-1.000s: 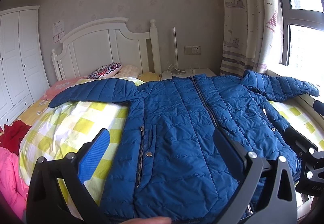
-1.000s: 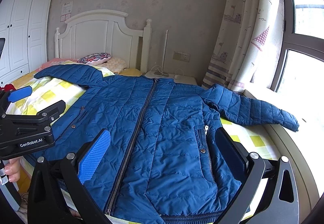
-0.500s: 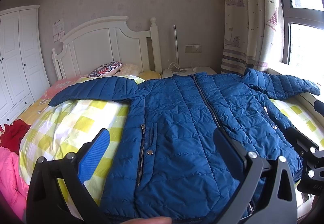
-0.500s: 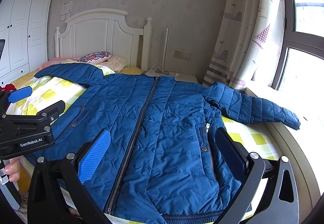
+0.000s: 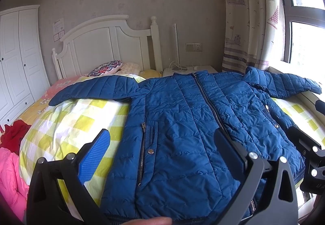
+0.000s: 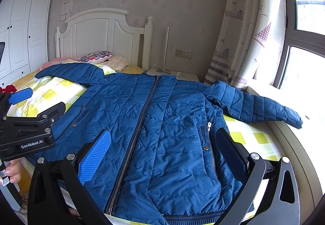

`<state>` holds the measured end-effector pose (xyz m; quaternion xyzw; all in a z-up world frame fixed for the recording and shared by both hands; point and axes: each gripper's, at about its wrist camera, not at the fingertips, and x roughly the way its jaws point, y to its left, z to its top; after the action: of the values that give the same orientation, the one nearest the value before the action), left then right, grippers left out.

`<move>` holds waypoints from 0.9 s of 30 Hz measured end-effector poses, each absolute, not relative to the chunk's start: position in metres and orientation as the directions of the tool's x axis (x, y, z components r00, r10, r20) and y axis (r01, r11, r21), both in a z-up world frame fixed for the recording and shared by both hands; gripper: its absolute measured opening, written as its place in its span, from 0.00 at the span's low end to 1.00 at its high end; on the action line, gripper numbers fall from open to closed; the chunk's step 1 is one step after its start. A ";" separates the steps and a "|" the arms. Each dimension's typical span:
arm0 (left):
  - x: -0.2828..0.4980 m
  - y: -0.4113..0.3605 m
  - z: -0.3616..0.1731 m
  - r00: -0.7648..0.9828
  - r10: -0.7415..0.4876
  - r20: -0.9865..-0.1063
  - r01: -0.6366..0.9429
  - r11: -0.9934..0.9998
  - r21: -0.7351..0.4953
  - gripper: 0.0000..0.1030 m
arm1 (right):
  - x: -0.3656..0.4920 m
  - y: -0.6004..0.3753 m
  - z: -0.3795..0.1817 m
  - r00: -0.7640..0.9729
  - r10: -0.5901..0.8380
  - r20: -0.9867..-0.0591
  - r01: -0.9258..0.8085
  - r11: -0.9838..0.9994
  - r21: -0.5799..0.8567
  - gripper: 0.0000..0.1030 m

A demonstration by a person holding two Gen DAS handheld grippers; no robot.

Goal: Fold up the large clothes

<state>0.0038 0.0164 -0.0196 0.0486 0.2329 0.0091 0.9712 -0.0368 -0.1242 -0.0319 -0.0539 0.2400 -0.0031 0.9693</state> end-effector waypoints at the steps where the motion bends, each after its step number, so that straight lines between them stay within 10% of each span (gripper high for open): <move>1: 0.003 0.017 -0.021 0.891 0.041 -0.452 0.005 0.995 0.100 0.98 | -0.035 -0.125 -0.030 0.883 -0.030 -0.468 -0.021 0.994 -0.104 0.96; 27: 0.030 0.013 -0.027 0.872 0.058 -0.486 0.010 0.991 0.136 0.98 | -0.017 -0.142 -0.039 0.855 -0.030 -0.517 -0.002 0.998 -0.062 0.96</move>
<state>0.0298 0.0131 -0.0275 0.0674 0.2529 0.0123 0.9651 -0.0171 -0.1418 -0.0394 -0.0303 0.2689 -0.0072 0.9627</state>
